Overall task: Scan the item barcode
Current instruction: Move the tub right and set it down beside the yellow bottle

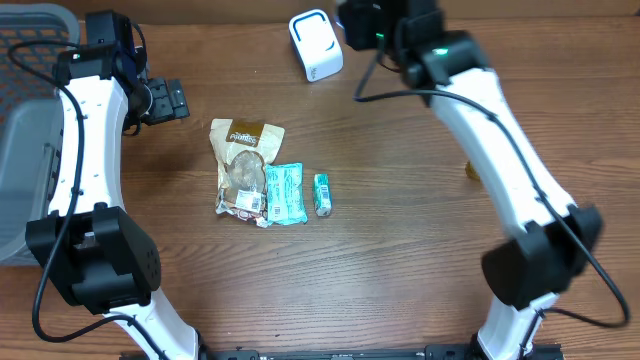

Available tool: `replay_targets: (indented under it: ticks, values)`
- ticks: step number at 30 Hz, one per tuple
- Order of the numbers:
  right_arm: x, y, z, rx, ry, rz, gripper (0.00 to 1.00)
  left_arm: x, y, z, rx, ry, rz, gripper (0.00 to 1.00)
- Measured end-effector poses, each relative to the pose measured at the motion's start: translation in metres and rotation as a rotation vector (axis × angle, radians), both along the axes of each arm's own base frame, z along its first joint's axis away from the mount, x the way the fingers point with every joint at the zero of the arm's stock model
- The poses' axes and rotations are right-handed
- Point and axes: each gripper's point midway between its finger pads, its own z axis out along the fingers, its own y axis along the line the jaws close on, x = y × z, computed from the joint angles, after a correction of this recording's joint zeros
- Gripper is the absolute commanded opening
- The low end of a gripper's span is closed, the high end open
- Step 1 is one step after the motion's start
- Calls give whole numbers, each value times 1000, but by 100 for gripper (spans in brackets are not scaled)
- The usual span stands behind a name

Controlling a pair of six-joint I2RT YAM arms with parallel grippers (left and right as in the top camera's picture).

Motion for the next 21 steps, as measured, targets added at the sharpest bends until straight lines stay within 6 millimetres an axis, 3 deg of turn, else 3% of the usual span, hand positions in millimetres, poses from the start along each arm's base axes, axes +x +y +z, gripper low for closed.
replay_targets:
  ticks: [2, 6, 9, 11, 15, 21]
  values:
    - [-22, -22, -12, -46, 121, -22, 38, 0, 0, 0, 0, 0, 0, 99]
    - [-76, -71, -83, -172, 497, -80, 37, 0, 0, 0, 0, -1, 0, 100]
    - [-110, -97, -130, -246, 745, -111, 25, 0, 0, 0, 0, -1, 0, 100]
    - [-128, -108, -151, -280, 872, -122, 25, 0, 0, 0, 0, 0, 0, 100]
    - [-137, -116, -171, -301, 964, -134, 26, 0, 0, 0, 0, 0, 0, 100]
    - [-135, -119, -179, -303, 982, -140, 27, 0, 0, 0, 0, 0, 0, 99]
